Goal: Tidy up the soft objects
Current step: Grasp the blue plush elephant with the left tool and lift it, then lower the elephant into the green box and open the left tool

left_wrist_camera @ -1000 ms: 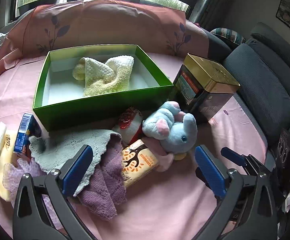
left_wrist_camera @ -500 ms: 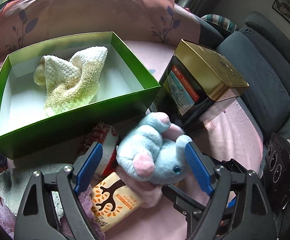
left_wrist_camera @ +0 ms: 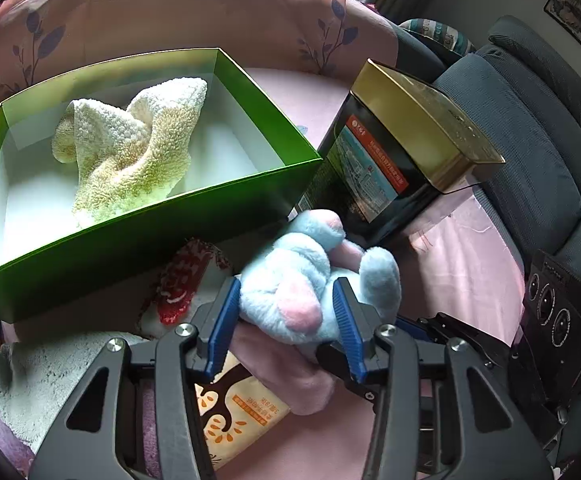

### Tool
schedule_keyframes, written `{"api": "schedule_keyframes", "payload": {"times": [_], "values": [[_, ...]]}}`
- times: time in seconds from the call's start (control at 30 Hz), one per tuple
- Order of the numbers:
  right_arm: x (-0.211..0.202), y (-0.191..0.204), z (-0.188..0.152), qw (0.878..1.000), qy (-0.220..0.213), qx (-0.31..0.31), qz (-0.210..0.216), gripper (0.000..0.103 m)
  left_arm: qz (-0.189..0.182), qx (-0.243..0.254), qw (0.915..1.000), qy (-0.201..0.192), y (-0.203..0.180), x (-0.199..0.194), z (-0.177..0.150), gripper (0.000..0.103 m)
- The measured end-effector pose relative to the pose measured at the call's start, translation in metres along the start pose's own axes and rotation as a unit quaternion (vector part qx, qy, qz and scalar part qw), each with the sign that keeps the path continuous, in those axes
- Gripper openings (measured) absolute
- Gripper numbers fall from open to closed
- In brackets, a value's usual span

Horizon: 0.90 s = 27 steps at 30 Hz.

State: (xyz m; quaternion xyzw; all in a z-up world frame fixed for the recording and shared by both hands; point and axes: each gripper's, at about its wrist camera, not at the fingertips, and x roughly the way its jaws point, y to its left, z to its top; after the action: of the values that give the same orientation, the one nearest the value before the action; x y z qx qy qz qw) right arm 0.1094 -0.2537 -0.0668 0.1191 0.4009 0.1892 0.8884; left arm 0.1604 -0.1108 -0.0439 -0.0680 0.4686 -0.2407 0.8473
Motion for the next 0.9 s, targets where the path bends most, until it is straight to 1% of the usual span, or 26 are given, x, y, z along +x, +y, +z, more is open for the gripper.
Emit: {"api": "schedule_keyframes", "payload": {"times": [0.03, 0.07, 0.27, 0.47, 0.7, 0.9], "values": [[-0.005, 0.001, 0.0, 1.0, -0.005, -0.001, 0.004, 0.052, 0.003, 0.005, 1.0, -0.006, -0.002, -0.005, -0.001, 0.039], [-0.011, 0.004, -0.001, 1.0, -0.011, -0.005, 0.005, 0.052, 0.006, 0.011, 0.9999, -0.012, -0.004, -0.01, -0.002, 0.038], [-0.045, 0.024, 0.002, 0.999, -0.04, -0.024, 0.02, 0.051, 0.014, 0.019, 0.9986, -0.048, -0.013, -0.049, -0.007, 0.039], [-0.065, 0.05, 0.01, 0.996, -0.061, -0.053, 0.035, 0.051, 0.042, 0.034, 0.9948, -0.086, -0.019, -0.089, -0.008, 0.039], [-0.067, 0.087, 0.029, 0.991, -0.08, -0.094, 0.047, 0.051, 0.073, 0.039, 0.9884, -0.127, -0.006, -0.125, 0.0, 0.038], [-0.05, 0.111, 0.051, 0.987, -0.089, -0.114, 0.065, 0.051, 0.099, 0.029, 0.9833, -0.15, 0.019, -0.141, 0.015, 0.038]]}}
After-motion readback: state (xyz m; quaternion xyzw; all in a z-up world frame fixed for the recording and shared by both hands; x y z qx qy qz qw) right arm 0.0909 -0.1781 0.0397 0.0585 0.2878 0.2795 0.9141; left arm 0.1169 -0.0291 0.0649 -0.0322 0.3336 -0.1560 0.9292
